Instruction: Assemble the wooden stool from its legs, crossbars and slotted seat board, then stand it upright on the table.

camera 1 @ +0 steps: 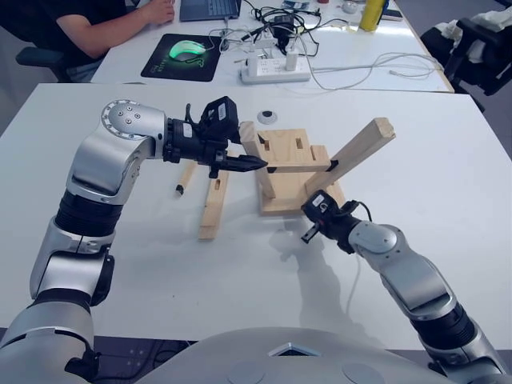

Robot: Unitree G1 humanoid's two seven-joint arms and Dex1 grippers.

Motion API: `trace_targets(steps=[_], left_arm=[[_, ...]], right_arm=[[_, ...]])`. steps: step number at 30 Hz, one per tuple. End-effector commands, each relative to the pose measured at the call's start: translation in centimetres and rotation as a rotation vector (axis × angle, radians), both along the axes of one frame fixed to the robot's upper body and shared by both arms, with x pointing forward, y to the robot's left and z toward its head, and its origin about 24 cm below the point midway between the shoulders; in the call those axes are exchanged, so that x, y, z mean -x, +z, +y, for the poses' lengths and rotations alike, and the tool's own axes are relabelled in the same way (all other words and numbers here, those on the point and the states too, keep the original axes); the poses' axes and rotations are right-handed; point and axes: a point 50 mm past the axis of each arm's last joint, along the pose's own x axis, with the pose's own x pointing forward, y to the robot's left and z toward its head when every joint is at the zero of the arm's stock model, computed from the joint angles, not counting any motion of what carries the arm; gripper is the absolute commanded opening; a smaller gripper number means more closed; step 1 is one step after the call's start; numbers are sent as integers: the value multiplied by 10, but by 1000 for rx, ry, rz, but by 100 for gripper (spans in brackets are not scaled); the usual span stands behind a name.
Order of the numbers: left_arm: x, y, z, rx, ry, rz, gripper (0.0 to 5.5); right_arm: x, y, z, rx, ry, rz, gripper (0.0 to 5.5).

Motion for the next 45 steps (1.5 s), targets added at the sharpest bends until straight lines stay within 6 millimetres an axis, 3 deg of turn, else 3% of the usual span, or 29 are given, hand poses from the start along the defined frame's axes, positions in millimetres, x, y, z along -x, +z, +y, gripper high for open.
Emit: trace_targets(steps=[1, 6, 9, 15, 18, 23, 30, 38, 45], left_arm=[[3, -30, -8, -56, -21, 103, 208], [5, -43, -2, -72, -4, 130, 208], [5, -40, 4, -63, 15, 131, 208], [4, -28, 17, -56, 42, 110, 208], [5, -26, 18, -54, 46, 105, 208], [5, -24, 10, -45, 23, 100, 208], [6, -15, -1, -29, -26, 91, 208], [4, -13, -13, 15, -27, 89, 208], [1, -14, -15, 32, 0, 78, 208]], right_arm=[[14, -11, 5, -2, 32, 124, 0], [14, -9, 7, -6, 42, 140, 0], [12, -5, 8, -46, 41, 129, 0], [3, 34, 12, -342, 62, -36, 0], [-3, 40, 5, -374, 3, -122, 0], [-14, 22, -2, -232, -95, -149, 0], [-15, -8, 4, -96, -167, -120, 0], [3, -31, 6, 27, -172, 52, 0], [10, -35, 15, 5, -134, 152, 0]])
